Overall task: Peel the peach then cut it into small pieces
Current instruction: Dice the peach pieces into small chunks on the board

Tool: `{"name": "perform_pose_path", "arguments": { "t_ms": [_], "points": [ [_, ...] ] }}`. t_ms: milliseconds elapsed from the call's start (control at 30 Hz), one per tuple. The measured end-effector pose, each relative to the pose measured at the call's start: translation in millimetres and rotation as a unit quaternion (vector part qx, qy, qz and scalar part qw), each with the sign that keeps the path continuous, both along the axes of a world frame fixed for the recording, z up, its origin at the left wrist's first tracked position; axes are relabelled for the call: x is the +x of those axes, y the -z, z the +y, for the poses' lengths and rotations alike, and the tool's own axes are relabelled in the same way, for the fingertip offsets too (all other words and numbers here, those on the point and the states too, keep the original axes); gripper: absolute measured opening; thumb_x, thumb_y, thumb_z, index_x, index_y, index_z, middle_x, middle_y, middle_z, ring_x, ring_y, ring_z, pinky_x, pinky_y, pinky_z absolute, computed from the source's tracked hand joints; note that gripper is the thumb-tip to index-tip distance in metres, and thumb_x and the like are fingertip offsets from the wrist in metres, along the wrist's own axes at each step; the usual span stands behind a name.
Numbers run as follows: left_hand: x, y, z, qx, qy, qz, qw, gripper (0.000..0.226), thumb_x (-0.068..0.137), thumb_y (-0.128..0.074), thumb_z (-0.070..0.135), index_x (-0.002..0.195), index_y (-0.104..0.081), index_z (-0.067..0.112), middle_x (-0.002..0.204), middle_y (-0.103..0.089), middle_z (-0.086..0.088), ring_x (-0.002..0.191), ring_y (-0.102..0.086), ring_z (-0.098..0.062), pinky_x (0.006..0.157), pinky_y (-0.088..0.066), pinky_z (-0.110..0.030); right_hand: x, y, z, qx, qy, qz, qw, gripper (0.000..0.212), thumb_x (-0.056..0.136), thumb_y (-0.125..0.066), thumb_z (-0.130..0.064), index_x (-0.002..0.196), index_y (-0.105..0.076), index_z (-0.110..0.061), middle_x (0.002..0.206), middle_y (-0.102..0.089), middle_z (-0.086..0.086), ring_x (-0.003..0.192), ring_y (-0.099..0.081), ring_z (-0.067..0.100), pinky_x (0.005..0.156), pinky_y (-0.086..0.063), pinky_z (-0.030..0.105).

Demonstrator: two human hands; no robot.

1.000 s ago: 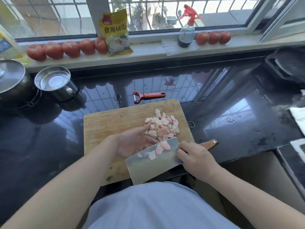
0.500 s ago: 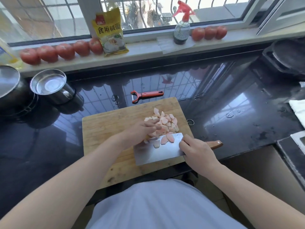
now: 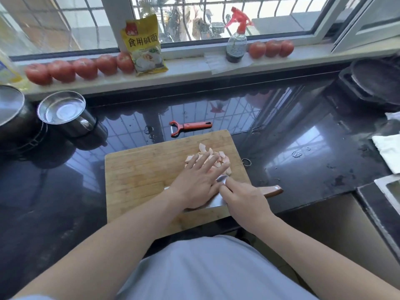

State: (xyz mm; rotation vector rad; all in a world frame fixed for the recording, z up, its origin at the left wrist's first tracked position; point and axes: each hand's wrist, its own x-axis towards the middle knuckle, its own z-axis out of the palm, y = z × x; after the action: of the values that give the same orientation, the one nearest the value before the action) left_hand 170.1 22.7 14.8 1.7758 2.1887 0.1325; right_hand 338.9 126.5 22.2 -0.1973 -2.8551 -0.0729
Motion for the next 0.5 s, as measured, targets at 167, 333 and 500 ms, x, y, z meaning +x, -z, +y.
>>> {"name": "perform_pose_path", "arguments": {
  "t_ms": [167,333,500],
  "points": [
    [-17.3,6.6,15.3,-0.01,-0.011,0.041,0.999,0.065,0.102,0.003,0.057,0.164,-0.001,0.039,0.174,-0.006,-0.002,0.16,0.006,-0.026,0.128,0.007,-0.048,5.4,-8.7,2.7,0.028,-0.003,-0.024,0.999,0.033,0.055,-0.059,0.013,0.066,-0.046,-0.015,0.065,-0.041,0.004,0.052,-0.024,0.02,0.048,-0.019,0.031],
    [-35.6,11.3,30.2,0.024,-0.064,0.061,0.996,0.064,0.107,-0.016,0.055,0.165,-0.017,0.028,0.169,-0.024,-0.006,0.158,-0.013,-0.028,0.129,-0.004,-0.049,26.4,-8.7,6.7,0.018,0.028,-0.038,0.999,0.035,0.048,-0.058,0.015,0.065,-0.045,-0.014,0.065,-0.041,0.004,0.055,-0.016,0.018,0.046,-0.019,0.03],
    [-40.6,-8.9,6.5,0.051,-0.007,-0.03,0.998,0.067,0.103,-0.014,0.065,0.162,-0.023,0.035,0.168,-0.024,0.0,0.154,-0.02,-0.025,0.128,-0.015,-0.046,39.8,-7.0,9.1,-0.004,0.078,-0.025,0.997,0.037,0.041,-0.057,0.015,0.062,-0.046,-0.013,0.064,-0.042,0.004,0.053,-0.015,0.02,0.05,-0.014,0.03]
  ]
}}
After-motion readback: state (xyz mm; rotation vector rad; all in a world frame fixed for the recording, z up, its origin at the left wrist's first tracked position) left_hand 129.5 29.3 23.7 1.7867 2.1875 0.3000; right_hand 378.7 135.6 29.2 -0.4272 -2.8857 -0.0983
